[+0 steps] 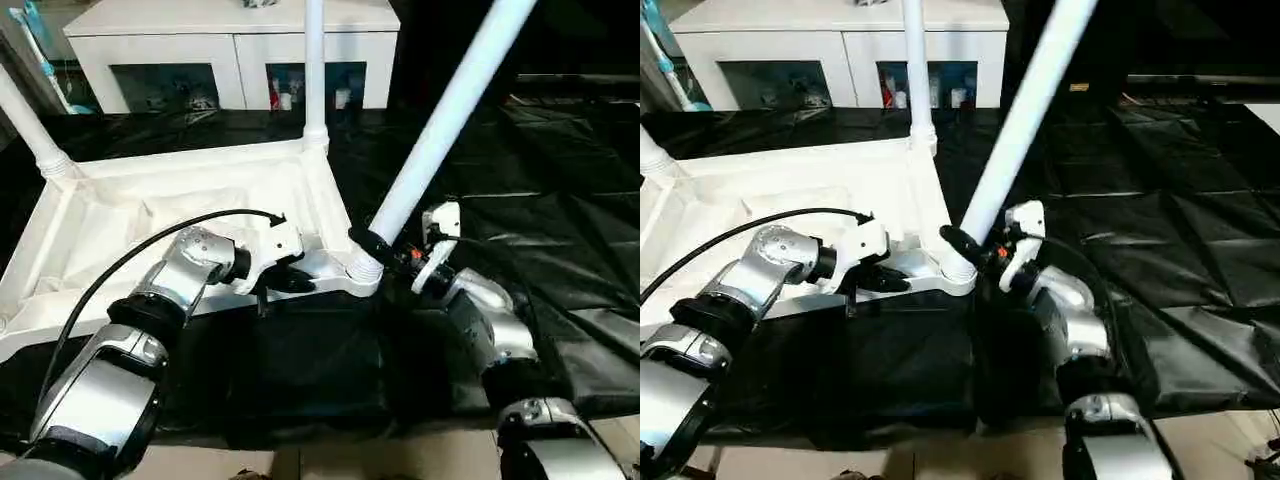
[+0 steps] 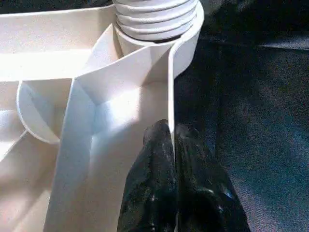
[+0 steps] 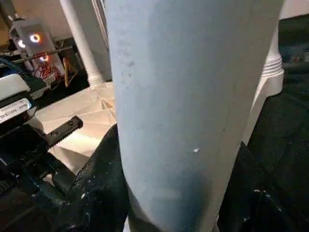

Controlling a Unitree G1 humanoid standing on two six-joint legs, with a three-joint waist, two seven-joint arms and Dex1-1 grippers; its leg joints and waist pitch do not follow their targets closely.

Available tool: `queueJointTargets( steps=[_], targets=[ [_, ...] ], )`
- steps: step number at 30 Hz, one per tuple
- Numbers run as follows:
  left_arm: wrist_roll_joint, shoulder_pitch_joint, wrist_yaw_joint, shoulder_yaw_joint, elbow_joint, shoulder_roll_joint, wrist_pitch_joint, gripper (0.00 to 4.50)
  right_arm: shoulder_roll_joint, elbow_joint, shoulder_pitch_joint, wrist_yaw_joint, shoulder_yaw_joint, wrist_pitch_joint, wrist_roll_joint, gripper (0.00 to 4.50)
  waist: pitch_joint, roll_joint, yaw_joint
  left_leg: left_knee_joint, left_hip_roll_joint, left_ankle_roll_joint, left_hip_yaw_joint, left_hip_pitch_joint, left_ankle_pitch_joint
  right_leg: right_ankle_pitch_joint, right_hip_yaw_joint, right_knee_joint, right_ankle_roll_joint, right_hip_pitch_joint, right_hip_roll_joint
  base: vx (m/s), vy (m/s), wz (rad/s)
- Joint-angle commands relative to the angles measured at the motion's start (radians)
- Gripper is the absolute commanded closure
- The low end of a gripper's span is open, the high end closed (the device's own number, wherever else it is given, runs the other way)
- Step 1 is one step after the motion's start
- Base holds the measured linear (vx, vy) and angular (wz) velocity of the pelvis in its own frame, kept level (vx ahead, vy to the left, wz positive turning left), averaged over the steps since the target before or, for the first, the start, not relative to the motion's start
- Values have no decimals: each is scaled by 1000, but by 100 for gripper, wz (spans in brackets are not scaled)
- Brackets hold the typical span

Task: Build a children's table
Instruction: Insert table leg to table base

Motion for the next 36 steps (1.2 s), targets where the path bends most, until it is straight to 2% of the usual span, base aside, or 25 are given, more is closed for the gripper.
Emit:
queueJointTargets(
  steps=[1,5,6,8,11,12,15,16,18,19,20,24,28,29,32,33,36],
  targets=[
    [34,-1,21,-2,30,11,9,450,-3,40,48,-26,41,11,-65,264,-47,4,4,-90,54,12,-24,12,-351,-344,50,-93,-230,31,-68,0,0,0],
    [37,-3,15,-7,35,14,5,450,-13,38,51,-23,83,13,-107,264,-44,7,4,-93,55,9,-23,12,-367,-364,48,-96,-227,31,-67,0,0,0],
    [40,-4,14,-8,37,16,3,450,-23,34,44,-13,113,29,-132,264,-43,4,3,-94,54,8,-23,11,-371,-376,48,-97,-221,32,-68,0,0,0],
    [41,-5,12,-8,39,17,3,450,-32,31,30,-9,134,49,-152,264,-43,2,4,-94,54,7,-24,12,-374,-403,49,-99,-212,32,-70,0,0,0],
    [42,-2,7,-9,34,20,4,450,-45,39,-8,5,150,84,-165,264,-41,-1,2,-94,54,6,-25,15,-390,-454,51,-104,-201,29,-72,0,0,0],
    [42,-2,4,-9,33,21,3,450,-49,46,-19,6,155,90,-170,264,-43,-6,1,-94,54,6,-26,12,-384,-455,51,-103,-200,31,-72,0,0,0],
    [42,0,2,-10,31,21,4,450,-57,63,-53,20,164,116,-175,264,-42,-3,0,-94,55,5,-26,13,-380,-461,50,-103,-199,28,-71,0,0,0],
    [43,1,-2,-11,29,23,2,450,-61,67,-63,40,171,140,-172,264,-45,-6,0,-92,56,7,-24,14,-371,-444,52,-103,-205,28,-73,0,0,0],
    [43,1,-2,-12,29,24,3,450,-66,72,-70,59,181,156,-174,264,-45,-6,1,-93,56,11,-24,10,-360,-423,50,-99,-209,32,-71,0,0,0],
    [43,1,-2,-11,29,24,3,450,-67,73,-71,63,184,160,-176,264,-46,-4,1,-92,57,11,-22,12,-355,-403,51,-98,-215,30,-70,0,0,0],
    [43,1,-2,-10,28,25,4,450,-72,78,-70,79,192,163,-183,264,-48,-10,1,-91,57,12,-22,12,-353,-395,51,-97,-218,31,-70,0,0,0],
    [47,2,-3,-7,29,30,4,450,-72,96,-62,87,188,158,-180,264,-51,-9,3,-90,57,14,-20,11,-337,-366,51,-93,-231,33,-71,0,0,0],
    [48,2,-3,-6,30,31,3,450,-66,113,-59,93,179,161,-170,264,-51,-8,4,-90,57,10,-20,13,-346,-379,50,-95,-228,33,-72,0,0,0],
    [49,2,-5,-6,30,32,4,450,-66,119,-56,103,179,155,-167,264,-52,-5,5,-90,57,8,-20,14,-349,-380,50,-95,-228,33,-72,0,0,0],
    [49,1,-24,-9,30,35,-1,450,-64,137,-48,135,176,137,-161,264,-53,-3,4,-90,58,1,-20,15,-363,-367,49,-94,-234,33,-70,0,0,0],
    [48,1,-27,-10,31,35,-2,450,-64,139,-48,139,176,135,-161,264,-55,0,4,-90,57,1,-20,14,-362,-356,49,-94,-238,35,-70,0,0,0],
    [52,-3,-62,-20,33,42,-20,450,-82,166,-53,176,181,112,-171,264,-57,-1,6,-88,58,9,-18,11,-335,-303,48,-87,-253,39,-69,0,0,0]
  ],
)
